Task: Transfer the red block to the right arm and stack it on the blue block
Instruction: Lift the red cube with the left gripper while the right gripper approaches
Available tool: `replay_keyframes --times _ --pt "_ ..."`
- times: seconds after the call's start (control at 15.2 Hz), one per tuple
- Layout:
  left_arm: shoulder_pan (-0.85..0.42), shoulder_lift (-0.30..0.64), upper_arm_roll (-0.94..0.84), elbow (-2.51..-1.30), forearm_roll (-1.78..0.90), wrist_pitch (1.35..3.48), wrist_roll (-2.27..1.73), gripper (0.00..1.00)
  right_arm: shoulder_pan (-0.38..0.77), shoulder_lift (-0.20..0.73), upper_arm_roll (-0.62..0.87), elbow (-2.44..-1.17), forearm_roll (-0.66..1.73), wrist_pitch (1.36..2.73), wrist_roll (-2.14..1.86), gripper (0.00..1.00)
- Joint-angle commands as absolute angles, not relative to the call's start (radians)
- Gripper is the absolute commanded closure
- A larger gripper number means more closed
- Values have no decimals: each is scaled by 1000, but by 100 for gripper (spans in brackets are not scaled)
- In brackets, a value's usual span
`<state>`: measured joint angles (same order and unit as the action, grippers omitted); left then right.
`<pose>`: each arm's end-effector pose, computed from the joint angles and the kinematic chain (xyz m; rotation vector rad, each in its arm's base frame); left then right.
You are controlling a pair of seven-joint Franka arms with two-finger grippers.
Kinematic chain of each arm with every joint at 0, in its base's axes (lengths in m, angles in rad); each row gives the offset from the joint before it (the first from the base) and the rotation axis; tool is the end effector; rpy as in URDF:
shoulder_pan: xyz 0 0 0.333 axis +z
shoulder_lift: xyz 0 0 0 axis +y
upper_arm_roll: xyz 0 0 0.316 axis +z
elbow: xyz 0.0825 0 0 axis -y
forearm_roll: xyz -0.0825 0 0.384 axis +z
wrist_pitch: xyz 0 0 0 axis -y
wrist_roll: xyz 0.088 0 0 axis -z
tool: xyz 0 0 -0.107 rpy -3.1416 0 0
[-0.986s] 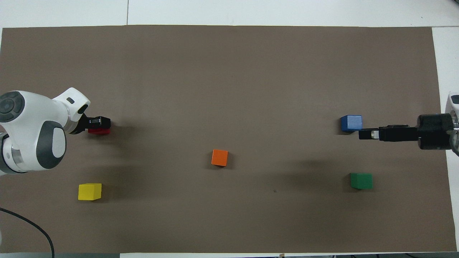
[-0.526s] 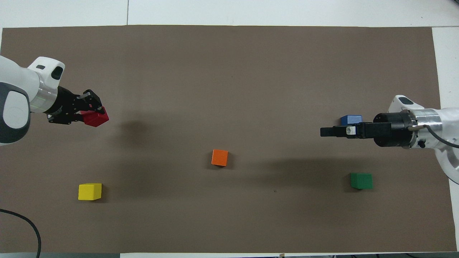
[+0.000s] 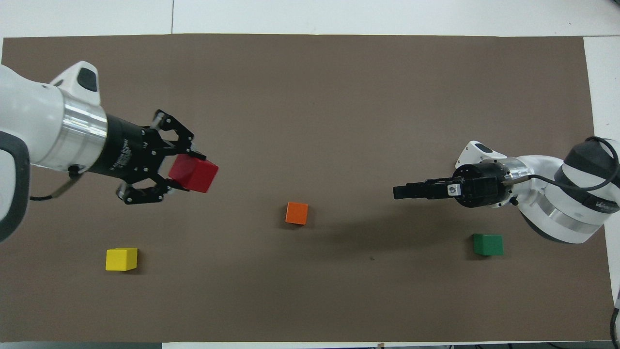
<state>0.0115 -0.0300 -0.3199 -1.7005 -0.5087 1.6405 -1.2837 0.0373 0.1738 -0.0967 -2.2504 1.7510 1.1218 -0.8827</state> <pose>0.5082 -0.2159 0.5970 2.4147 1.3505 -0.5323 0.4971 0.1047 0.3841 -1.1316 -0.1327 0.0123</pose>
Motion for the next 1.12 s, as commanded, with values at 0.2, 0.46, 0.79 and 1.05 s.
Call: replay_keyframes --times 0.2,0.46,0.79,1.05 --pt "-92 -44 -328 -1735 -742 1836 -1764 100 123 288 -92 -2267 1870 976 -982 0" --pt "-219 -113 -328 -1880 -753 2142 -1946 100 198 363 -92 -2272 1945 876 -1049 0" --pt "-282 -190 -330 -1980 -776 2184 -1950 100 250 498 -87 -2226 1962 775 -1123 0" --pt "-351 -239 -328 -2086 -781 2273 -1963 100 288 517 -77 -2214 2011 755 -1131 0"
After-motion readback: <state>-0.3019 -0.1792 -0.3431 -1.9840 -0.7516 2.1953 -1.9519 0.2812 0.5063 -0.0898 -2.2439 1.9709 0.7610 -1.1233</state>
